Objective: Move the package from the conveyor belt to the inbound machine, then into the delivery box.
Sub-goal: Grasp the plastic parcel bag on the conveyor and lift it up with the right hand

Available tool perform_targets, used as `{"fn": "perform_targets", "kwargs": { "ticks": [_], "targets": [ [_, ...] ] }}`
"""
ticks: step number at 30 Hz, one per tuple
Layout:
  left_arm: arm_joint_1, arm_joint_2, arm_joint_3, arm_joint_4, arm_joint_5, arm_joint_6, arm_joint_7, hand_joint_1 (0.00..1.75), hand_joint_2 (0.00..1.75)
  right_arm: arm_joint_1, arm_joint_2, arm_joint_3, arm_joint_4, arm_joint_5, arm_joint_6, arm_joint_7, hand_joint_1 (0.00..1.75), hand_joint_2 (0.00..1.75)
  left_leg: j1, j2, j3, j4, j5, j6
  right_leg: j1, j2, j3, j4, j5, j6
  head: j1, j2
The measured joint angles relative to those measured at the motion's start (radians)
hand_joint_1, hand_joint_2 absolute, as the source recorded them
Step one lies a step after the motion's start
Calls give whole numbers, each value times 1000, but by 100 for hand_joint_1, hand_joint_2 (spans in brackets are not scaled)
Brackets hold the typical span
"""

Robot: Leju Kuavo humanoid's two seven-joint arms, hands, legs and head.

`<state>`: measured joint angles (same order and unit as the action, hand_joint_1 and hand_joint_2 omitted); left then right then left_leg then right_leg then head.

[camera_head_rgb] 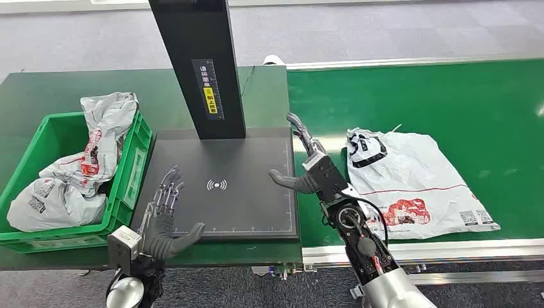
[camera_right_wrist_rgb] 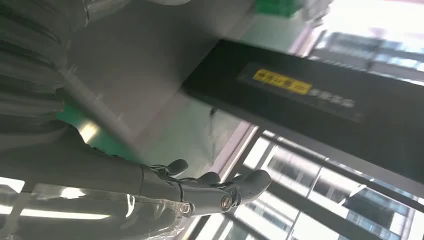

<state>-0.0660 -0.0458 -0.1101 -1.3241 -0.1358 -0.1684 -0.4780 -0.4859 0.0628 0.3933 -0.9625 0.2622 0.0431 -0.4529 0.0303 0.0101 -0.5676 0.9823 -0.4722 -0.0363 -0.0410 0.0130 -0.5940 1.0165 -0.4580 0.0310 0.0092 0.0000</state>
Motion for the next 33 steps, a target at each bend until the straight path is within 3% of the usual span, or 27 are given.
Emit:
{"fn": "perform_targets", "kwargs": {
  "ticks": [5, 11, 19, 25, 33],
  "targets": [
    [21, 3, 11, -15, 0, 2, 0, 0, 175, -16, -32, -8, -10, 163, -64, 70, 0, 175, 0, 0, 0, 0, 0, 0, 0, 0, 0, 0, 0, 0, 0, 0],
    [56, 4, 35, -52, -7, 2, 7, 0, 175, -46, -70, -32, -11, 462, -130, 278, 0, 175, 0, 0, 0, 0, 0, 0, 0, 0, 0, 0, 0, 0, 0, 0],
    [72, 2, 52, -89, -20, 1, 34, 0, 175, -54, -91, -74, 9, 637, -63, 397, 0, 175, 0, 0, 0, 0, 0, 0, 0, 0, 0, 0, 0, 0, 0, 0],
    [67, 0, 54, -89, -24, 0, 47, 0, 175, -73, -104, -98, 74, 720, 40, 464, 0, 175, 0, 0, 0, 0, 0, 0, 0, 0, 0, 0, 0, 0, 0, 0],
    [38, -2, 54, -61, -29, 11, 48, 0, 175, -105, -109, -126, 236, 723, 138, 512, 0, 175, 0, 0, 0, 0, 0, 0, 0, 0, 0, 0, 0, 0, 0, 0]
  ]
}}
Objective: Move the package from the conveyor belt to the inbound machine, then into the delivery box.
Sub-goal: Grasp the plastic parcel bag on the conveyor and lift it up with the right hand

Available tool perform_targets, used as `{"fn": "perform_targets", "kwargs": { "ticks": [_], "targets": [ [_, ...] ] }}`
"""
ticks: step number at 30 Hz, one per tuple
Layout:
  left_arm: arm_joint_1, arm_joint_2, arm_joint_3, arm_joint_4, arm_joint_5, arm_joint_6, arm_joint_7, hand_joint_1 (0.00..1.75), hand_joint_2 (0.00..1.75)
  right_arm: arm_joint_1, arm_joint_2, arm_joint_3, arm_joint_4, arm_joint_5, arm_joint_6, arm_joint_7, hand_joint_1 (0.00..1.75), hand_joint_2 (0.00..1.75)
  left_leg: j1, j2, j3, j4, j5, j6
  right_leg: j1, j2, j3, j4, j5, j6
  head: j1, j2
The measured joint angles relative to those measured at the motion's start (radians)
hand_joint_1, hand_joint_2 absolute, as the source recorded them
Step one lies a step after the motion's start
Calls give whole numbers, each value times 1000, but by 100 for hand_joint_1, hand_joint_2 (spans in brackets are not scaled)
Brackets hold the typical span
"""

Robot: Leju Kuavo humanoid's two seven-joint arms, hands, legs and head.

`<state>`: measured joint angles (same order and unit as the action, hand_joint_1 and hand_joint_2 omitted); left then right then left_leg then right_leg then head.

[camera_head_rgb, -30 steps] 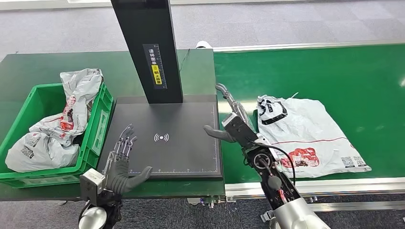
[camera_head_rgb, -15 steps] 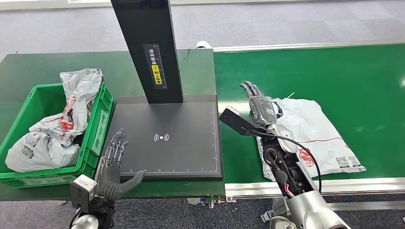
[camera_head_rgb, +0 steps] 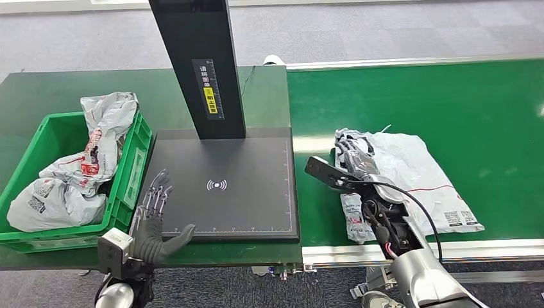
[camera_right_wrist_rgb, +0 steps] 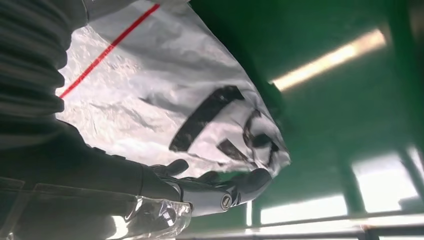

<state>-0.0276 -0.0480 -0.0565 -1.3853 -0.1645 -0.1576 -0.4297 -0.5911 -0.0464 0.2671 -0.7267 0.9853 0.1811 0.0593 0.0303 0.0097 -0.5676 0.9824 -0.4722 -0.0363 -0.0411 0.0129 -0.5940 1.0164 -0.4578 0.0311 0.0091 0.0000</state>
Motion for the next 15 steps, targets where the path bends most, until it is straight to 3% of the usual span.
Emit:
{"fn": "perform_targets", "kwargs": {
  "ticks": [10, 15],
  "targets": [
    [-11, -4, 0, 20, -2, 9, 1, 0, 175, -22, 0, -21, 85, -7, 10, 6, 0, 175, 0, 0, 0, 0, 0, 0, 0, 0, 0, 0, 0, 0, 0, 0],
    [-11, -7, 0, 22, -2, 16, 2, 0, 175, -26, 2, -34, 100, -14, -1, 56, 0, 175, 0, 0, 0, 0, 0, 0, 0, 0, 0, 0, 0, 0, 0, 0]
  ]
}}
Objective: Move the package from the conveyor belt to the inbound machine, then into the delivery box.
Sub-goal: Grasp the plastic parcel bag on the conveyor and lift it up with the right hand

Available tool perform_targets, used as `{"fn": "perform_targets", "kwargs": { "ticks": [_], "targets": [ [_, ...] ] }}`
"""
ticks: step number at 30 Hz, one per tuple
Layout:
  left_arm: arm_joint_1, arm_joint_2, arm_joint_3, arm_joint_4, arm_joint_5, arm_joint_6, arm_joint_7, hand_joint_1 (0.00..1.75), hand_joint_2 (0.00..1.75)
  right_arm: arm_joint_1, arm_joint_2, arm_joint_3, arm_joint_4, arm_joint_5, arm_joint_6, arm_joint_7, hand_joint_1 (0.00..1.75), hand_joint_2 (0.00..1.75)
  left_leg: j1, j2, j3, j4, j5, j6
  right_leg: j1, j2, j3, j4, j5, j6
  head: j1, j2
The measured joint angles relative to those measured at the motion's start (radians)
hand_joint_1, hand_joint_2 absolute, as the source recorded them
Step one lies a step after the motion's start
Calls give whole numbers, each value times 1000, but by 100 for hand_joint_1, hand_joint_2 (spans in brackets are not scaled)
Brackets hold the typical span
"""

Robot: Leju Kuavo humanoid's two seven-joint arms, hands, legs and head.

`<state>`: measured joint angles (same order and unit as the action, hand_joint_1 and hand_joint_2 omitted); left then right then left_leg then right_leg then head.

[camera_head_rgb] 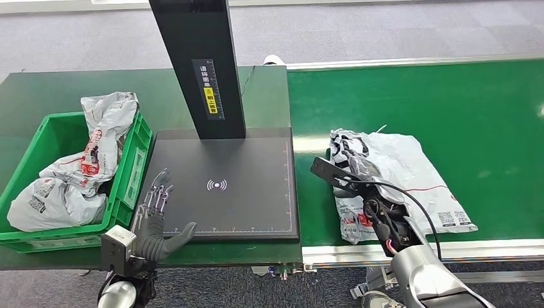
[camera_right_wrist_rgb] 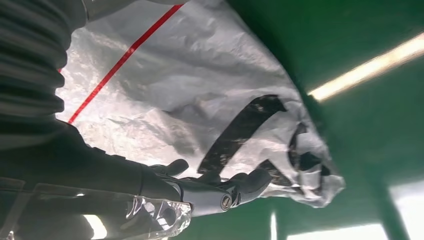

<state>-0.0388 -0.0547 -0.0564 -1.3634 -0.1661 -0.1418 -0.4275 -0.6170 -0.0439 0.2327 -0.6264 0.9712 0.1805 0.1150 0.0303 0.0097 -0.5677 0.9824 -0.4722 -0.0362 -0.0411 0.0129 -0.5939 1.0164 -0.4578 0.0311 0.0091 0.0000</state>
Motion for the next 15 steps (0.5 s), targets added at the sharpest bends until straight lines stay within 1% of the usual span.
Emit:
{"fn": "perform_targets", "kwargs": {
  "ticks": [6, 15],
  "targets": [
    [3, -6, 0, 0, 0, 12, 4, 0, 175, -1, 0, -15, 7, 17, -2, 46, 0, 175, 0, 0, 0, 0, 0, 0, 0, 0, 0, 0, 0, 0, 0, 0],
    [14, -13, 0, 0, -1, 16, 6, 0, 175, -5, 1, -13, 29, 65, 22, 53, 0, 175, 0, 0, 0, 0, 0, 0, 0, 0, 0, 0, 0, 0, 0, 0]
  ]
}}
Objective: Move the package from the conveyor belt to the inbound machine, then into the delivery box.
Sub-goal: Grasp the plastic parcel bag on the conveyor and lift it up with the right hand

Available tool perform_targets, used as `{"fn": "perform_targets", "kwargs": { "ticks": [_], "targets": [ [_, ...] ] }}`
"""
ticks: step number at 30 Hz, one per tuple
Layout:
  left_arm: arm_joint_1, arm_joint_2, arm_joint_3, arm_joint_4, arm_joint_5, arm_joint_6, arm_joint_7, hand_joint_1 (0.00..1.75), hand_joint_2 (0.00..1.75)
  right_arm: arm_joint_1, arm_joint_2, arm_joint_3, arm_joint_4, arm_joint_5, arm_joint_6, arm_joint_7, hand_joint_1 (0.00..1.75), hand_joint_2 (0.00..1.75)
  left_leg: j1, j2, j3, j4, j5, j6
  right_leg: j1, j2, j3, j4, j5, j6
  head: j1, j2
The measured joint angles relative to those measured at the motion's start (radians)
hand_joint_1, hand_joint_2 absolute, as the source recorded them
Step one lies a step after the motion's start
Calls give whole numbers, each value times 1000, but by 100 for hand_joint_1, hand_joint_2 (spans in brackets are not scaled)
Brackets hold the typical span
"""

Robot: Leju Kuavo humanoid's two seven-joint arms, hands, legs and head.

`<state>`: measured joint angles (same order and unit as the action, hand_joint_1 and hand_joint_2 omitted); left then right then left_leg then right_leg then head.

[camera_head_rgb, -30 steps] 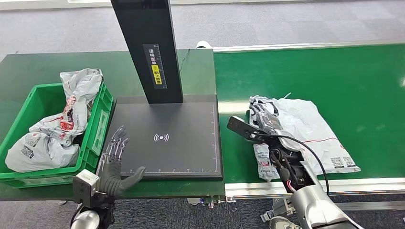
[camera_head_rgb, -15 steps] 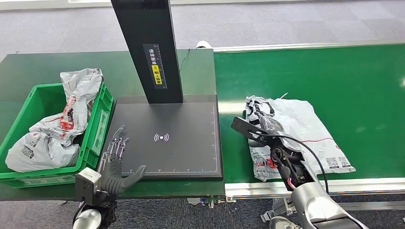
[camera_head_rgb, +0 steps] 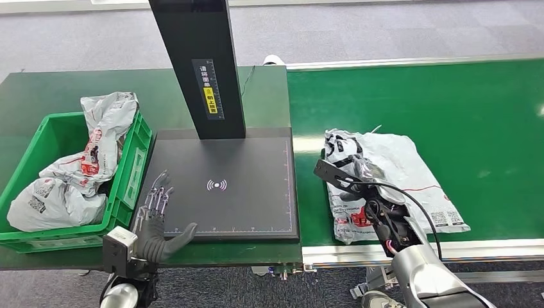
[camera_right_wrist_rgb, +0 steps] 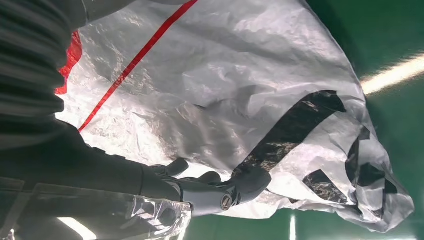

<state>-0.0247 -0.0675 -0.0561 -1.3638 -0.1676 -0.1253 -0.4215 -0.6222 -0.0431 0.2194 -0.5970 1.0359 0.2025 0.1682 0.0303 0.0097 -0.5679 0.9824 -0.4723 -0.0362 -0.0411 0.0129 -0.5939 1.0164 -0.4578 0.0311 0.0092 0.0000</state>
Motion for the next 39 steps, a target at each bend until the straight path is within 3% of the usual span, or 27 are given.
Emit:
{"fn": "perform_targets", "kwargs": {
  "ticks": [5, 12, 13, 16, 17, 39],
  "targets": [
    [6, -1, 1, 0, 0, 0, 0, 0, 175, -3, 1, 2, 11, 9, 13, -14, 0, 175, 0, 0, 0, 0, 0, 0, 0, 0, 0, 0, 0, 0, 0, 0],
    [9, -3, 2, 0, -5, 2, 0, 0, 175, -16, 13, 16, 35, 2, 86, -108, 0, 175, 0, 0, 0, 0, 0, 0, 0, 0, 0, 0, 0, 0, 0, 0],
    [10, -3, 2, 0, -7, 2, 0, 0, 175, -18, 15, 21, 39, 1, 96, -119, 9, 175, 0, 0, 0, 0, 0, 0, 0, 0, 0, 0, 0, 0, 0, 0],
    [12, -3, 3, 0, -11, 3, 0, 0, 175, -25, 21, 32, 49, 0, 114, -133, 139, 175, 0, 0, 0, 0, 0, 0, 0, 0, 0, 0, 0, 0, 0, 0],
    [13, -3, 3, 0, -11, 4, 0, 0, 175, -27, 22, 34, 52, 0, 115, -133, 174, 175, 0, 0, 0, 0, 0, 0, 0, 0, 0, 0, 0, 0, 0, 0],
    [33, -5, 19, -1, -24, 8, 5, 0, 175, -53, 37, 52, 84, -10, 115, -115, 175, 175, 0, 0, 0, 0, 0, 0, 0, 0, 0, 0, 0, 0, 0, 0]
  ]
}}
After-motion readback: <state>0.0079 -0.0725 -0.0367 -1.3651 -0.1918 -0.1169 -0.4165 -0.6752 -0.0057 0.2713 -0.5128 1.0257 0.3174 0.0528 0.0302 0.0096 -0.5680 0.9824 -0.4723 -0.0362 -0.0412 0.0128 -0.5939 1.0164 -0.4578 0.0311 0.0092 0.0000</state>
